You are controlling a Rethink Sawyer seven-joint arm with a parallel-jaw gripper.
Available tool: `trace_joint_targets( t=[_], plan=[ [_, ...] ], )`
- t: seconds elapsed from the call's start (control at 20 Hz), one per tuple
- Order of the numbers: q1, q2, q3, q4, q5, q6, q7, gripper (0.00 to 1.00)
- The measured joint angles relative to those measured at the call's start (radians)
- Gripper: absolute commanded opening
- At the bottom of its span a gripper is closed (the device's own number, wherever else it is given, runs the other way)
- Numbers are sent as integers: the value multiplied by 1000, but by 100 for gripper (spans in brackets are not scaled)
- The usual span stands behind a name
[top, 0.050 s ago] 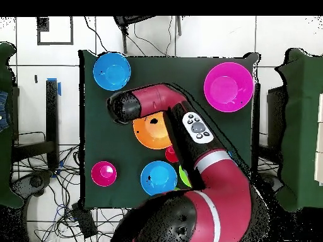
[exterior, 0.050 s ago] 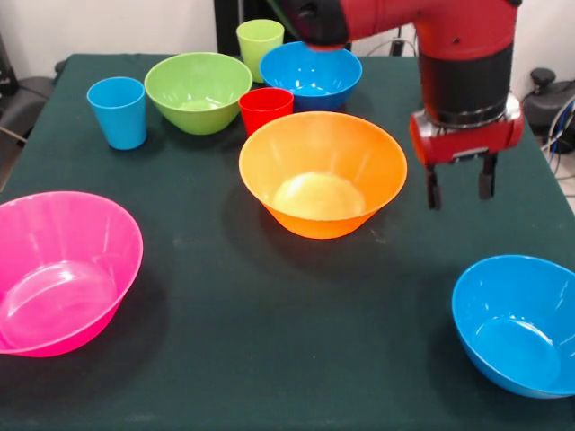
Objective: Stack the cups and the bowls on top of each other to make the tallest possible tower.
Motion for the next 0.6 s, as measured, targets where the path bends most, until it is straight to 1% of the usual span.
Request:
trace_joint_targets(
  t=[0.15, 0.5, 0.6],
  plan=[
    [-10, 25, 11, -38, -9, 0, -21, 100],
    [-4, 88, 13, -136, -38, 23, -70, 100],
    [-2, 122, 16, -178, -57, 29, -93, 100]
  ],
)
